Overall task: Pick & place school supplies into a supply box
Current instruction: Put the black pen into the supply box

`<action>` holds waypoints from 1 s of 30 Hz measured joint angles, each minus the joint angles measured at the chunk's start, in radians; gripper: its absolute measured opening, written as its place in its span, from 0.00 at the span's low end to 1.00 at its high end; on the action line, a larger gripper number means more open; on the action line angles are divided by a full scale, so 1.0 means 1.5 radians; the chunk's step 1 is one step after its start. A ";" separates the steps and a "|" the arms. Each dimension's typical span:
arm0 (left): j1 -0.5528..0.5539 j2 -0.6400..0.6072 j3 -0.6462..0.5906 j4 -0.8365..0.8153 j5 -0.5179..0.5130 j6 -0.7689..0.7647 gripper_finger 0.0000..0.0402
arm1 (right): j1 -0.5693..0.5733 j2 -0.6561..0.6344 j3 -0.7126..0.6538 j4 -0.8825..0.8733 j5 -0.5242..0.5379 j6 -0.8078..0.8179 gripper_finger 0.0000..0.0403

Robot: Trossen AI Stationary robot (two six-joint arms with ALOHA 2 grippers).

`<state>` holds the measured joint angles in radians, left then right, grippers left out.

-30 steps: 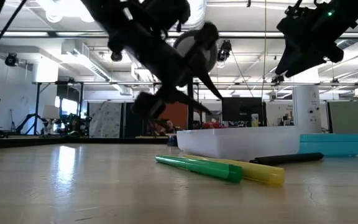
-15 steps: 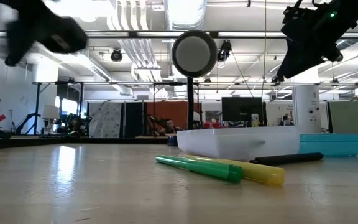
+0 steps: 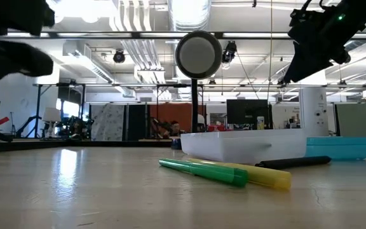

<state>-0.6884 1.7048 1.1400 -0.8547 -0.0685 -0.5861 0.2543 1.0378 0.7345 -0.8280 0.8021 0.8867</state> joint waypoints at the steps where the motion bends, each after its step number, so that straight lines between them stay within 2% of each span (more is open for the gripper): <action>1: 0.000 0.009 0.000 0.000 0.000 0.002 0.30 | 0.000 0.000 0.000 0.000 0.000 0.000 0.48; 8: -0.006 0.029 0.000 0.014 0.046 0.006 0.30 | 0.000 0.000 0.000 -0.001 -0.002 -0.001 0.48; 13: -0.020 0.022 -0.003 0.029 0.046 0.000 0.30 | 0.000 0.000 -0.001 -0.001 -0.002 -0.004 0.48; 24: -0.023 0.022 -0.098 0.104 0.050 -0.042 0.30 | -0.027 0.000 -0.006 -0.001 -0.027 -0.022 0.48; 27: -0.022 0.023 -0.109 0.111 0.054 -0.039 0.27 | -0.031 0.000 -0.008 -0.002 -0.029 -0.023 0.48; 30: -0.019 0.023 -0.116 0.115 0.042 -0.040 0.20 | -0.033 0.000 -0.009 -0.002 -0.029 -0.023 0.48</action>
<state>-0.7162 1.7399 0.9656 -0.6821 -0.0062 -0.6465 0.2046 1.0378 0.7215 -0.8308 0.7580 0.8520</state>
